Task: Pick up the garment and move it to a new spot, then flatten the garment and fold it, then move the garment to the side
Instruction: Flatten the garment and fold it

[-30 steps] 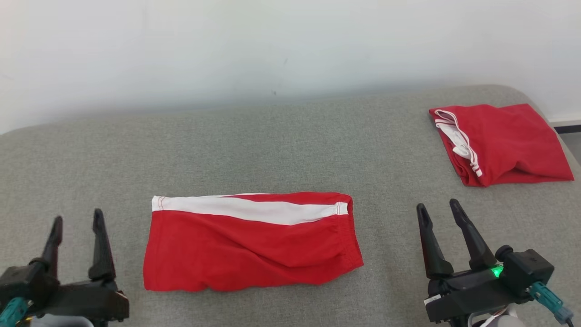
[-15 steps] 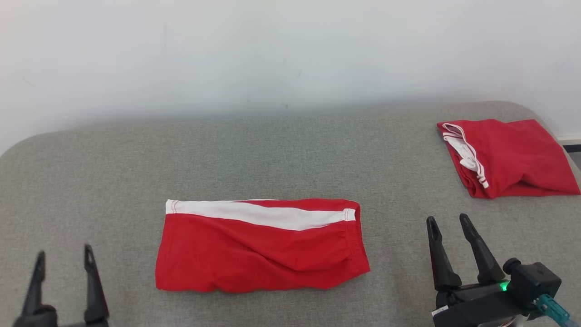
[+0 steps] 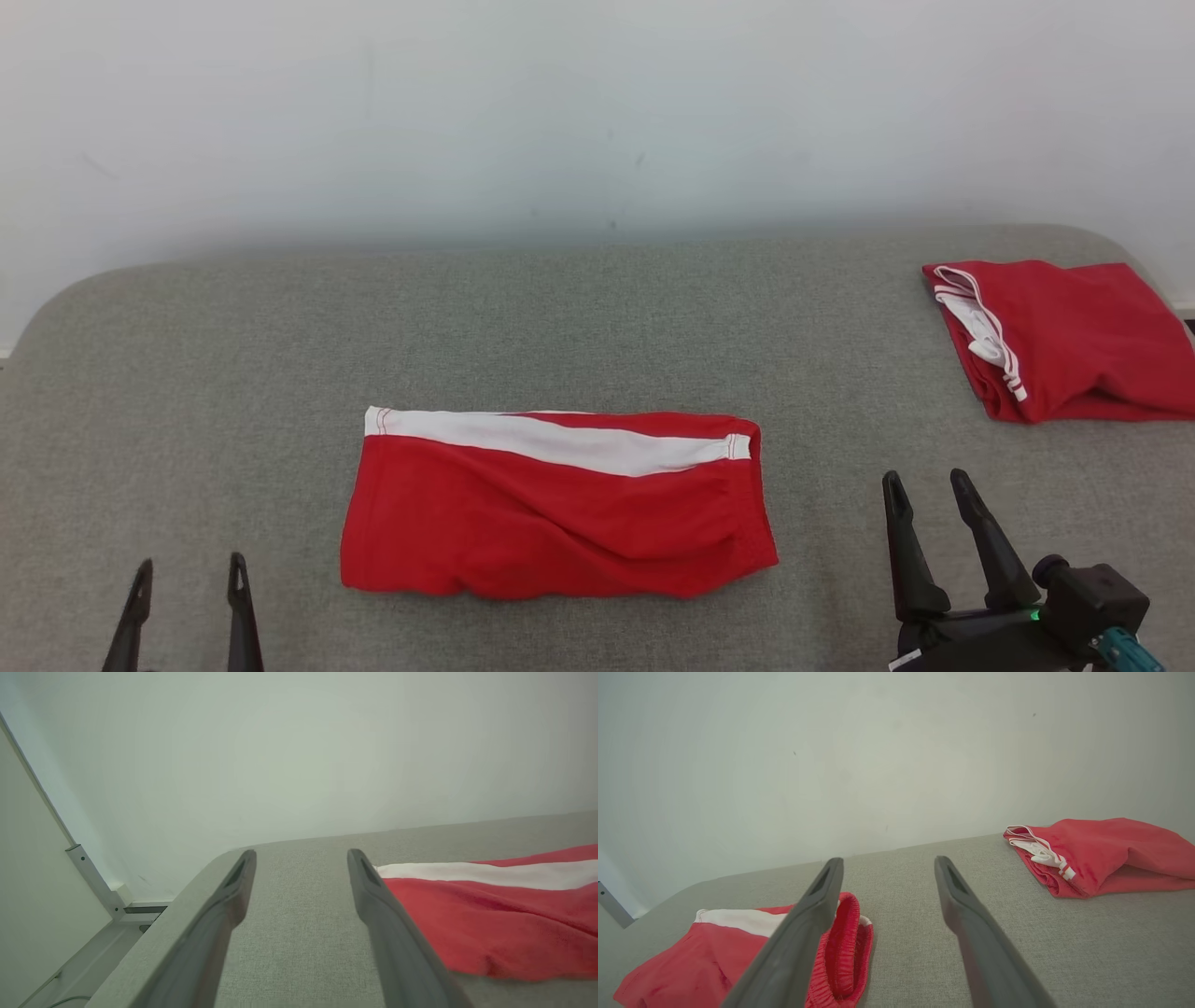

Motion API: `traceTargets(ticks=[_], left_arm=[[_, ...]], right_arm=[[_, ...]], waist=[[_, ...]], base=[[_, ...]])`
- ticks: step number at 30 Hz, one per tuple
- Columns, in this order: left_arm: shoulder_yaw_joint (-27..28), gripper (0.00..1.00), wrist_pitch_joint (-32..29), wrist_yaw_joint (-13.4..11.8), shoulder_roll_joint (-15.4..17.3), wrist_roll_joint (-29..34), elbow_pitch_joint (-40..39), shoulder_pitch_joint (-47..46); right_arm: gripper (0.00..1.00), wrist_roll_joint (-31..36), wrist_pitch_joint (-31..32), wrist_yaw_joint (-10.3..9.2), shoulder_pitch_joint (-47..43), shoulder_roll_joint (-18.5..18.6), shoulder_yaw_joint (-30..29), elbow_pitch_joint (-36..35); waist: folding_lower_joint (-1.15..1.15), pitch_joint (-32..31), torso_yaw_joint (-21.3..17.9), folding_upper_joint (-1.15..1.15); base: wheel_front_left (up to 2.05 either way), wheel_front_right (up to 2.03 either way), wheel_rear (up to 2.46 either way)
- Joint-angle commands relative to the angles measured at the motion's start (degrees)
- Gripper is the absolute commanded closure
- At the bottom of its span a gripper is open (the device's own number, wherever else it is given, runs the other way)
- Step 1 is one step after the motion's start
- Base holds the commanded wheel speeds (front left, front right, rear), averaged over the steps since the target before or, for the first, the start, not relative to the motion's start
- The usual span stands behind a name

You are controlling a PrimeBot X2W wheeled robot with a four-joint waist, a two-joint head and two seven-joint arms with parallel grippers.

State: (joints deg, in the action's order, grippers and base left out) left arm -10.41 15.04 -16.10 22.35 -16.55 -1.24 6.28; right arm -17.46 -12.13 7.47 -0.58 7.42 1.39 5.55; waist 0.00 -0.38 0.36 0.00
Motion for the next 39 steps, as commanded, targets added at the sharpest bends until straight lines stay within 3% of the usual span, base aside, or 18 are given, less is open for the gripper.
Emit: traceTargets(ticks=[1, 16, 24, 30, 39], left_arm=[[0.4, 0.0, 0.2, 0.3, 0.1, 0.2, 0.2, 0.7], [0.9, 0.0, 0.2, 0.8, -0.1, -0.5, 0.3, 2.7], [0.6, 0.0, 0.2, 1.0, -0.5, -0.1, 0.6, 1.4], [-0.5, 0.0, 0.2, 2.0, -1.2, 0.2, 1.3, -0.7], [-2.1, 0.0, 0.2, 3.4, -2.7, 0.8, 3.0, -4.3]], right_arm=[[0.0, 0.5, 0.1, 0.0, -0.6, -0.5, -0.1, 0.2], [0.0, 2.6, 3.4, 0.0, -0.8, -1.1, -0.5, 1.7], [0.0, 3.4, 8.1, 0.0, 5.2, -0.4, 3.1, 4.7], [0.0, 5.4, 10.1, 0.0, 11.8, 0.0, 5.6, 12.7], [0.0, 5.1, 8.7, 0.0, 20.9, -0.3, 6.4, 32.4]], waist=[[0.0, -0.1, 0.2, 0.0], [0.0, -0.8, 1.9, 0.0], [0.0, -0.2, 2.2, 0.0], [0.0, 0.7, 3.9, 0.0], [0.0, 2.4, 6.5, 0.0]], base=[[0.0, 0.0, 0.0], [0.0, 0.0, 0.0], [0.0, 0.0, 0.0], [0.0, 0.0, 0.0], [0.0, 0.0, 0.0]])
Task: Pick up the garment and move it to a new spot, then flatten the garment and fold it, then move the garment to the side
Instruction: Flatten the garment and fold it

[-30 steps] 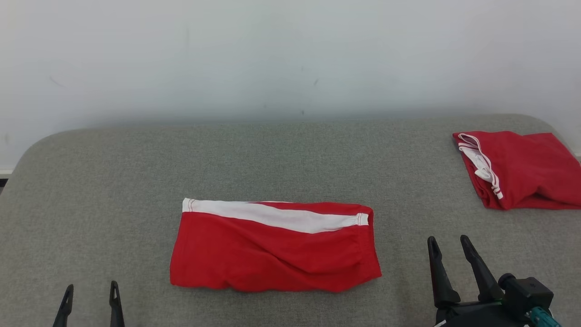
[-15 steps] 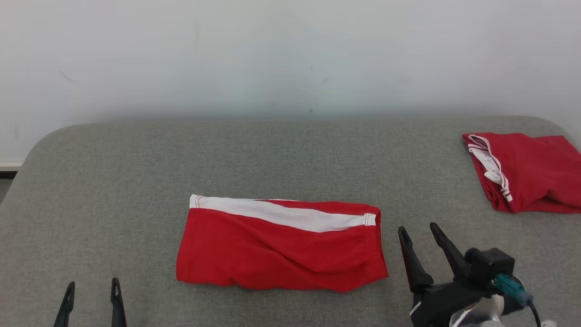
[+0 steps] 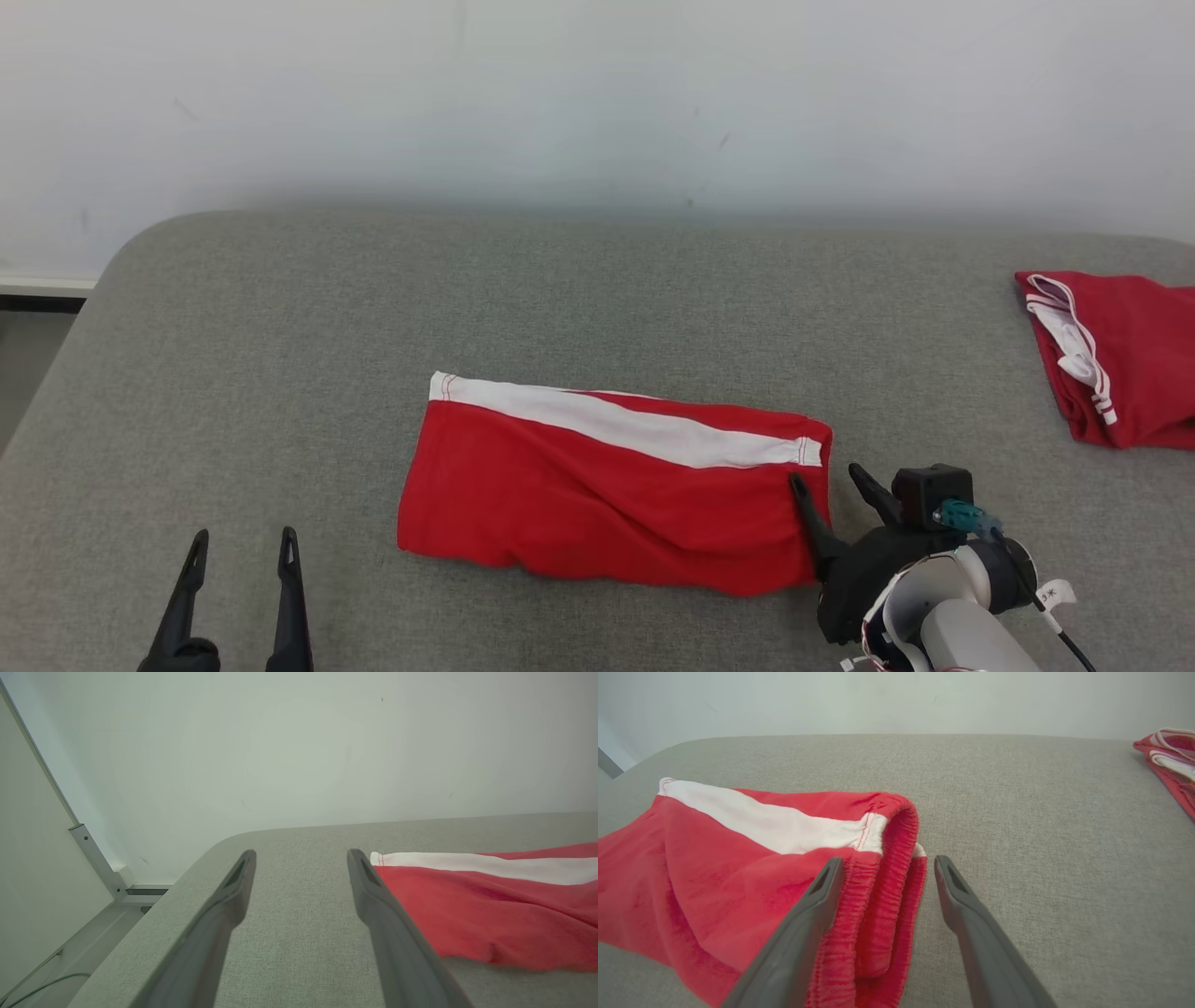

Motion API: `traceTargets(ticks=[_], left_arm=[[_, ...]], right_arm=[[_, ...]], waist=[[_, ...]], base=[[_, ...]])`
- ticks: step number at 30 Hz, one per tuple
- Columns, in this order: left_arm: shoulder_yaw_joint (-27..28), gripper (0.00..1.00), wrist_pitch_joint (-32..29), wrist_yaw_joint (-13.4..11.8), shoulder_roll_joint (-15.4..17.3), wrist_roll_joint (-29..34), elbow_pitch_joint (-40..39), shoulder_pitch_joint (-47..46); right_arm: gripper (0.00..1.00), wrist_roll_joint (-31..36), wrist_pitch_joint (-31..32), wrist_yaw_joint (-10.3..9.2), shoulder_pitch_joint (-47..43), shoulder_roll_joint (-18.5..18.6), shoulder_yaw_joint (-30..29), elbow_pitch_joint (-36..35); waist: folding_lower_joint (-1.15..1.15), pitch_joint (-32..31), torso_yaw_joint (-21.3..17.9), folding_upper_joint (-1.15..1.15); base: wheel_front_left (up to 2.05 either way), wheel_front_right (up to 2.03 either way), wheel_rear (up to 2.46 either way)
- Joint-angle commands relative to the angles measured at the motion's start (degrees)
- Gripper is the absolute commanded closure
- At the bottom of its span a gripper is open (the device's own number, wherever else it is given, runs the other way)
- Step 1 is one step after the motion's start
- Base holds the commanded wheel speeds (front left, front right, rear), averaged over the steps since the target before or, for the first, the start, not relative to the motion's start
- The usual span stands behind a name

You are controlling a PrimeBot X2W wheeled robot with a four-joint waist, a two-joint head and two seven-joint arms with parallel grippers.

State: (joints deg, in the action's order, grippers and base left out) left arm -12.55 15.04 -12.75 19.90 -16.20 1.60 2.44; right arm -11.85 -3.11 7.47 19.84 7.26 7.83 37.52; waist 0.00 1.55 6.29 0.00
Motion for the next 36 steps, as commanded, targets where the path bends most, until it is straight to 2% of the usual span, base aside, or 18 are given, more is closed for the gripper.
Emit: traceTargets(ticks=[1, 6, 11, 12, 13, 14, 15, 20, 31, 36], left_arm=[[0.0, 0.0, 0.2, 0.1, -0.3, 0.5, 0.5, -0.7], [-0.7, 0.0, 0.2, 1.0, -0.9, 0.8, 1.4, -1.6], [-1.5, 0.0, 0.2, 1.8, -1.3, 1.2, 2.3, -2.5], [-1.7, 0.0, 0.2, 2.1, -1.3, 1.4, 2.5, -2.6], [-2.0, 0.0, 0.2, 2.1, -1.4, 1.5, 2.8, -2.7], [-2.1, 0.0, 0.2, 2.3, -1.4, 1.5, 3.0, -2.8], [-2.1, 0.0, 0.2, 2.5, -1.3, 1.4, 3.4, -2.9], [-1.5, 0.0, 0.2, 2.6, -1.0, 1.2, 4.6, -2.2], [-0.5, 0.0, 0.2, 2.2, -1.8, 0.9, 3.5, -0.1], [0.2, 0.0, 0.2, 1.8, -2.0, 0.6, 2.9, 0.4]], right_arm=[[0.0, -1.1, -0.7, 0.0, 1.5, -0.3, -0.5, 2.5], [0.0, -4.8, 0.0, 0.0, 5.5, -0.8, -1.4, 12.7], [0.0, -7.8, 0.2, 0.0, 7.1, -0.9, -0.9, 18.6], [0.06, -8.7, 0.1, 0.0, 7.2, -1.1, -0.7, 19.6], [0.37, -9.5, 0.0, 0.0, 7.4, -1.3, -0.2, 20.3], [0.78, -10.6, -0.4, 0.0, 7.5, -1.4, 0.2, 20.7], [1.0, -11.6, -0.7, 0.0, 7.5, -1.5, 0.5, 21.1], [1.0, -15.0, -1.9, 0.0, 8.5, 1.0, 3.0, 22.2], [1.0, -21.3, -0.4, 0.0, 8.7, 13.8, 8.0, 19.6], [1.0, -26.1, 3.5, 0.0, 9.6, 15.4, 11.1, 14.9]], waist=[[0.0, 0.5, 0.7, 0.0], [0.0, 0.5, 2.0, 0.0], [0.0, 0.1, 3.1, 0.0], [0.0, 0.0, 3.3, 0.0], [0.0, -0.1, 3.4, 0.0], [0.0, -0.2, 3.5, 0.0], [0.0, -0.4, 3.4, 0.0], [0.0, -1.9, 2.4, 0.0], [0.0, -2.5, -1.4, 0.0], [0.0, -2.1, -3.5, 0.0]], base=[[0.0, 0.0, 0.0], [0.0, 0.0, 0.0], [0.0, 0.0, 0.0], [0.0, 0.0, 0.0], [0.0, 0.0, 0.0], [0.0, 0.0, 0.0], [0.0, 0.0, 0.0], [0.0, 0.0, 0.0], [0.0, 0.0, 0.0], [0.0, 0.0, 0.0]])
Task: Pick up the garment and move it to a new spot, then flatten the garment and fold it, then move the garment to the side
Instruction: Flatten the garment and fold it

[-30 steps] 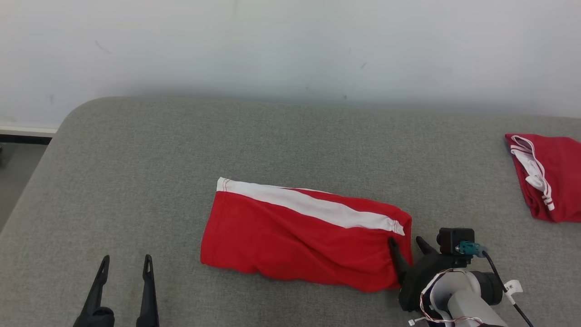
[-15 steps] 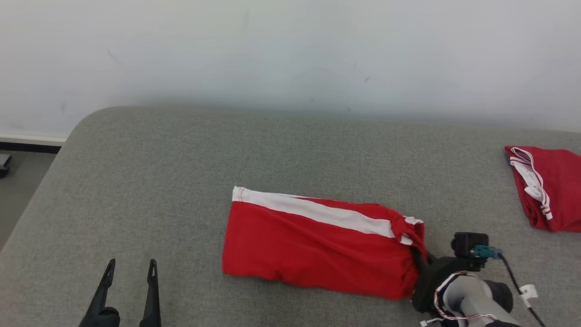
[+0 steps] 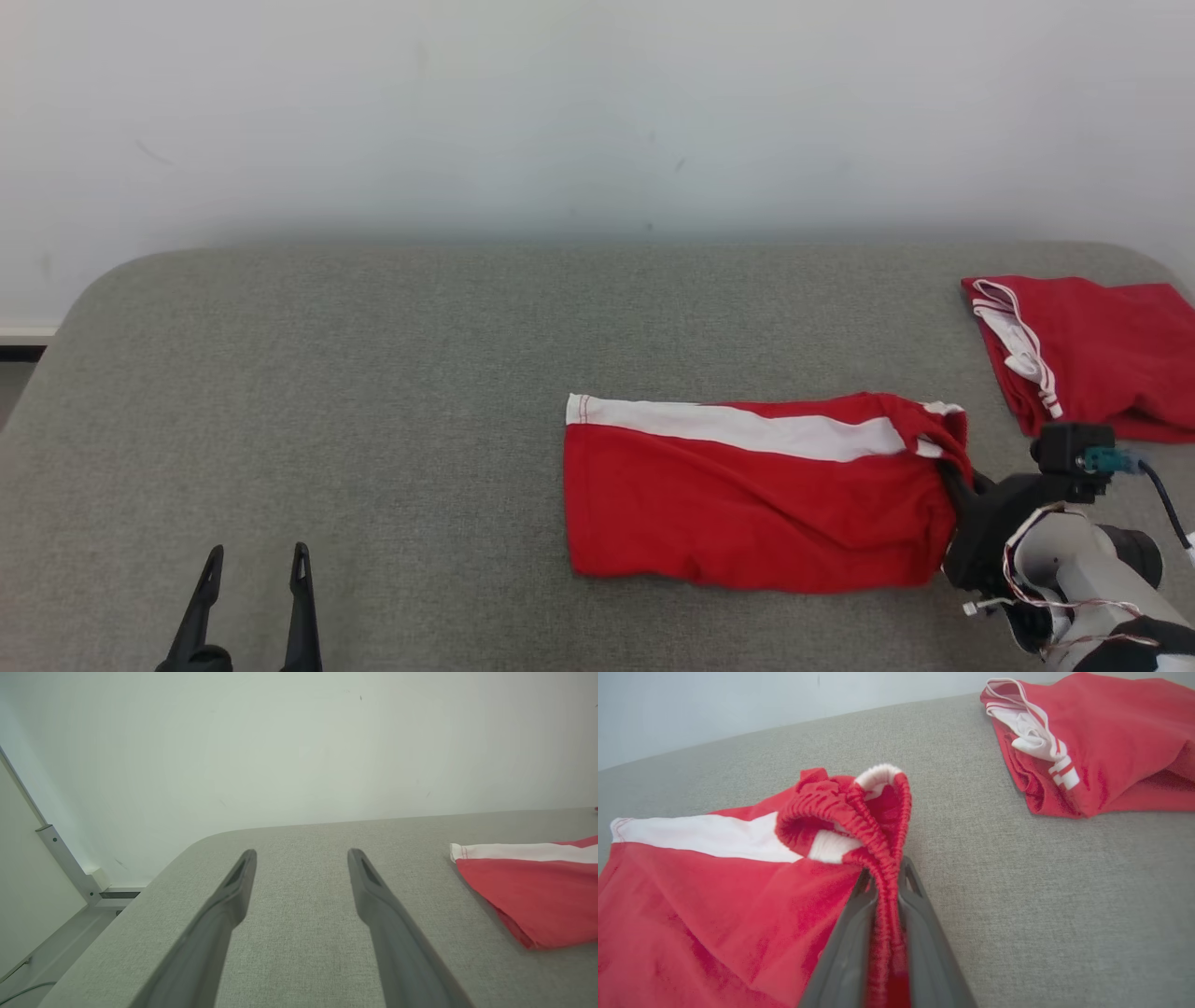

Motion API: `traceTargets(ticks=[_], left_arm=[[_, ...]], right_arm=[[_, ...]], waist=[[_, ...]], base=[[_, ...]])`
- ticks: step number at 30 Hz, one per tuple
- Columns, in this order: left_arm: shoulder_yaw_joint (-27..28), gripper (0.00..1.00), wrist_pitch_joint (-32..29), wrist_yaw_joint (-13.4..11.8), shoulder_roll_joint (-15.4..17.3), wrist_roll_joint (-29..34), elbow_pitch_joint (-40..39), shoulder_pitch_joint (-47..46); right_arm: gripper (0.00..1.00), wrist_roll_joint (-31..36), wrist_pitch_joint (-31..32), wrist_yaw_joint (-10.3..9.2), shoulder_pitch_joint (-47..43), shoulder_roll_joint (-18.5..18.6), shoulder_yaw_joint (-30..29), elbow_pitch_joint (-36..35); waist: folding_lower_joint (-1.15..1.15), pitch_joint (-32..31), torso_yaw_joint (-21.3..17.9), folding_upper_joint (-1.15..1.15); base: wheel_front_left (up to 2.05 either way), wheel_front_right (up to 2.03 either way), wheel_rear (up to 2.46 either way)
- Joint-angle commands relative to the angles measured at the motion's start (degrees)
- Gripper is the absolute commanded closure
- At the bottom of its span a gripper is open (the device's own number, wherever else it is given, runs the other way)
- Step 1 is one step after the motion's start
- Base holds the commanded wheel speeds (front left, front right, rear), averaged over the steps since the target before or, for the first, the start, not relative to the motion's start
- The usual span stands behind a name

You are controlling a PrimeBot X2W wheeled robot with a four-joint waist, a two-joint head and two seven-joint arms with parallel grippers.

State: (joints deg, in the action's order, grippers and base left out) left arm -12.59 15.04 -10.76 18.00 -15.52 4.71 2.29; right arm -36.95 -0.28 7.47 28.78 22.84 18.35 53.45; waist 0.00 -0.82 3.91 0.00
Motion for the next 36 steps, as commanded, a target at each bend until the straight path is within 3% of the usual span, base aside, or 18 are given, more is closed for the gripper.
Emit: traceTargets(ticks=[1, 10, 15, 19, 27, 36], left_arm=[[0.5, 0.0, 0.2, -0.2, -0.1, -0.1, -0.2, 0.6], [1.2, 0.0, 0.2, 0.0, -0.6, -0.4, -0.3, 0.8], [1.2, 0.0, 0.2, 0.0, -1.4, -0.1, 0.0, 0.2], [1.2, 0.0, 0.2, 0.3, -1.8, 0.0, 0.2, -0.1], [0.6, 0.0, 0.2, 1.1, -3.5, 0.9, 0.8, -2.1], [-0.6, 0.0, 0.2, 3.1, -6.3, 2.1, 2.9, -5.8]], right_arm=[[1.0, -2.6, 2.0, 0.0, 0.9, -0.2, 1.1, -2.5], [1.0, -20.7, 17.0, 0.0, 2.3, -1.7, 1.7, -18.1], [1.0, -26.9, 24.2, 0.01, 3.1, -6.1, 0.5, -22.3], [1.0, -26.8, 25.7, 0.0, 4.2, -8.9, -0.1, -21.2], [1.0, -19.5, 25.0, 0.0, 8.3, -15.5, 0.8, -13.8], [1.0, -12.1, 20.6, 0.01, 13.0, -18.8, 1.5, -3.1]], waist=[[0.0, 0.3, -1.7, 0.0], [0.0, 0.2, -3.9, 0.0], [0.0, 0.3, -3.2, 0.0], [0.0, 0.7, -2.2, 0.0], [0.0, 3.3, 1.5, 0.0], [0.0, 5.9, 5.8, 0.0]], base=[[0.0, 0.0, 0.0], [0.0, 0.0, 0.0], [0.0, 0.0, 0.0], [0.0, 0.0, 0.0], [0.0, 0.0, 0.0], [0.0, 0.0, 0.0]])
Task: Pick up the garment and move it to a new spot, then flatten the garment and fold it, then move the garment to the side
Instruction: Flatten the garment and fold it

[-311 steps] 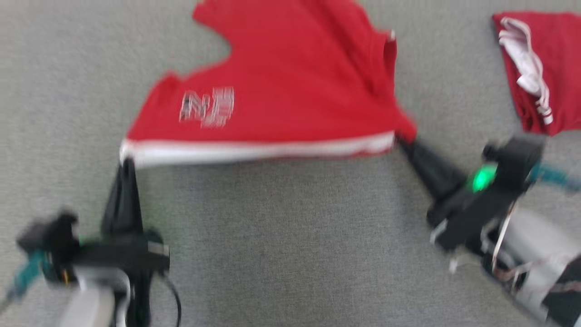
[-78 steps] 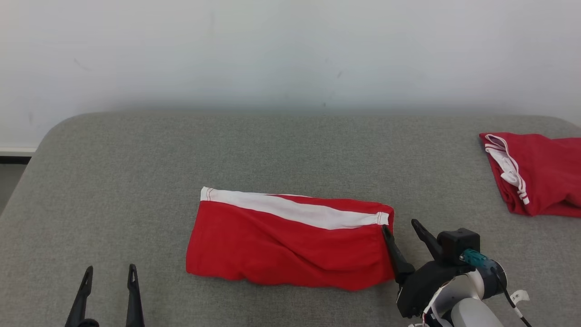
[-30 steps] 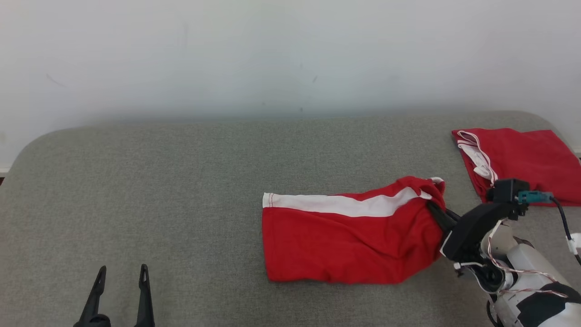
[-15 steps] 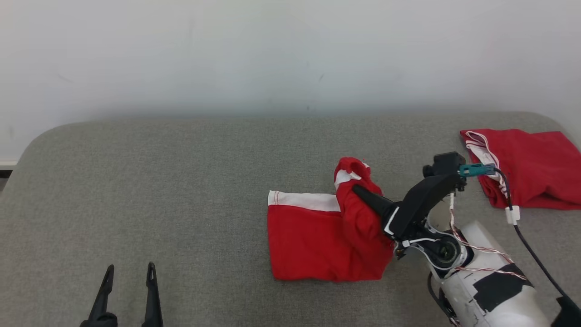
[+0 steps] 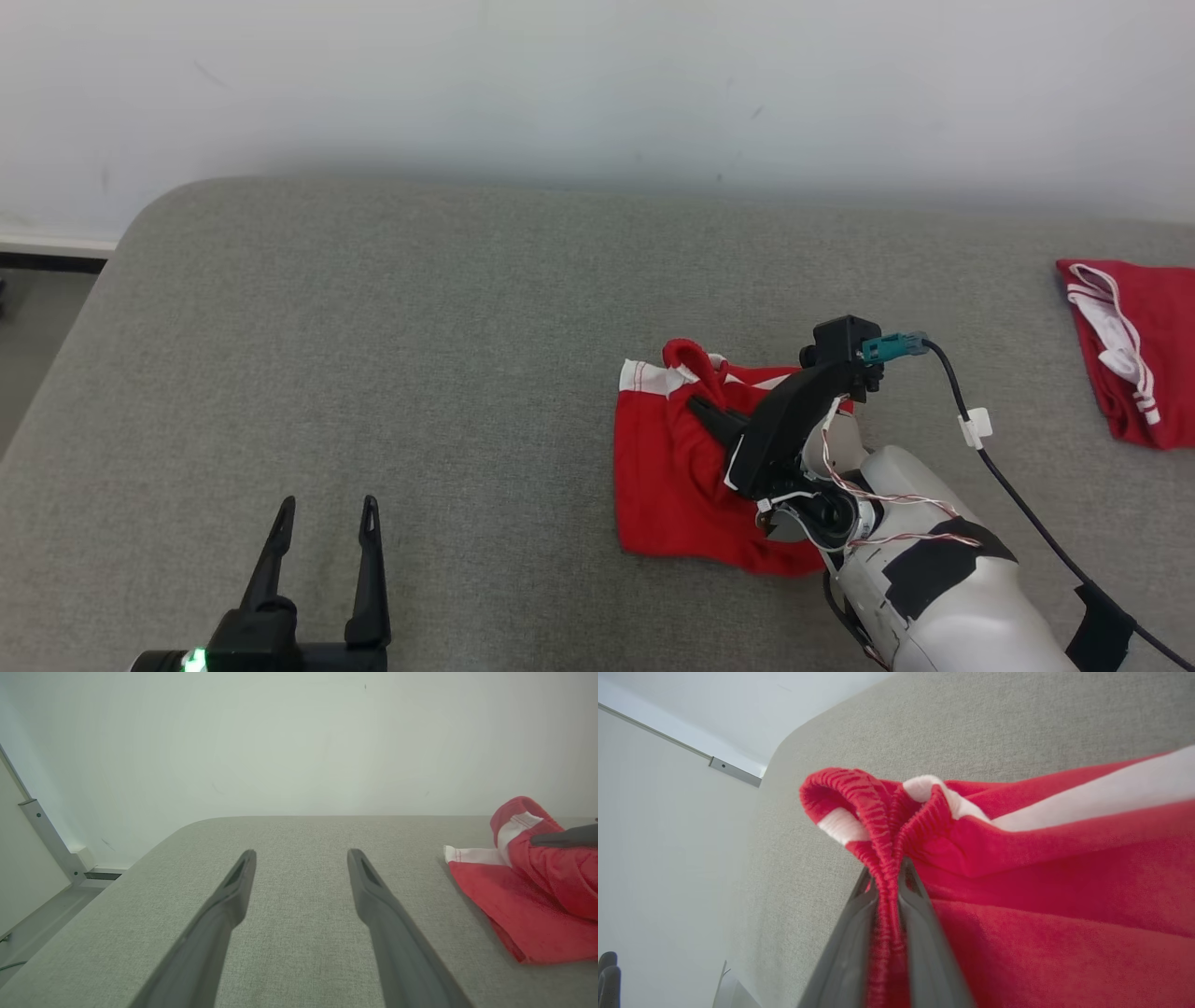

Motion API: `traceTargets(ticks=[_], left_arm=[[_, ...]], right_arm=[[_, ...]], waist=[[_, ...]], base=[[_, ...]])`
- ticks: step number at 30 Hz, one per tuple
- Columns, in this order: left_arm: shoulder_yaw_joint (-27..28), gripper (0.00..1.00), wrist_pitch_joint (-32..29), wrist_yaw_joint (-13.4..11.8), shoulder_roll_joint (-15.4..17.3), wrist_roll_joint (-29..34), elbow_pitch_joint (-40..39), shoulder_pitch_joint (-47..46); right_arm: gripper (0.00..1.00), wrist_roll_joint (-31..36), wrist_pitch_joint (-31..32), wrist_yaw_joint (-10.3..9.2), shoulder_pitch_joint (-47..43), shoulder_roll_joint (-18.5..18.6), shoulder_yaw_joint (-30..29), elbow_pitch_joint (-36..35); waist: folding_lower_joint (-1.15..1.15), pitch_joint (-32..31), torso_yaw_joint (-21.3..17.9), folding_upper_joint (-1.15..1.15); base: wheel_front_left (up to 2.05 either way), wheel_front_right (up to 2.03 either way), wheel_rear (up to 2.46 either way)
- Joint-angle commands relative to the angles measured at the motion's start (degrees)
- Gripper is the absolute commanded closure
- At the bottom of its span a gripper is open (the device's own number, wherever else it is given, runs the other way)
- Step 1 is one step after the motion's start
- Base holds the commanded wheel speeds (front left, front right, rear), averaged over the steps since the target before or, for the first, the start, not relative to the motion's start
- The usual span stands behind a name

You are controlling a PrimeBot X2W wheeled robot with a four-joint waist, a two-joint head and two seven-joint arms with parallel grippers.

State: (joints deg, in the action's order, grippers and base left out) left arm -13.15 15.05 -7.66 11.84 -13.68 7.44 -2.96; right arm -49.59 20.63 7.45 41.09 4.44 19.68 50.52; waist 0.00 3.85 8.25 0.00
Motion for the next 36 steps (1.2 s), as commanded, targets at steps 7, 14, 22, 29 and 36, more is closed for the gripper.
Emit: traceTargets(ticks=[7, 14, 22, 29, 36], left_arm=[[0.5, 0.0, 0.2, 1.2, -2.0, 1.1, 1.5, -2.0], [2.3, 0.0, 0.2, 2.0, -1.9, 1.8, 2.5, -0.7], [5.4, 0.0, 0.2, 1.1, -1.1, 2.3, 1.2, 2.2], [8.1, 0.0, 0.2, 0.0, -1.0, 2.5, -0.8, 4.4], [8.9, 0.0, 0.2, -0.7, 0.1, 3.0, -1.8, 6.5]], right_arm=[[1.0, 3.3, -3.5, 0.02, 2.1, -1.4, 2.0, 5.5], [0.0, 3.0, -8.0, 0.02, 0.7, -0.2, 6.6, 0.3], [0.0, 2.2, -20.0, 0.02, -3.2, 8.6, 9.9, -13.4], [0.0, 4.6, -29.1, 0.02, -6.6, 13.6, 9.3, -19.2], [0.0, 10.2, -35.2, 0.02, -13.1, 16.8, 4.7, -24.5]], waist=[[0.0, 1.7, 3.0, 0.0], [0.0, -0.3, 1.8, 0.0], [0.0, -2.6, -2.6, 0.0], [0.0, -3.5, -6.3, 0.0], [0.0, -4.5, -9.3, 0.0]], base=[[0.0, 0.0, 0.0], [0.0, 0.0, 0.0], [0.0, 0.0, 0.0], [0.0, 0.0, 0.0], [0.0, 0.0, 0.0]])
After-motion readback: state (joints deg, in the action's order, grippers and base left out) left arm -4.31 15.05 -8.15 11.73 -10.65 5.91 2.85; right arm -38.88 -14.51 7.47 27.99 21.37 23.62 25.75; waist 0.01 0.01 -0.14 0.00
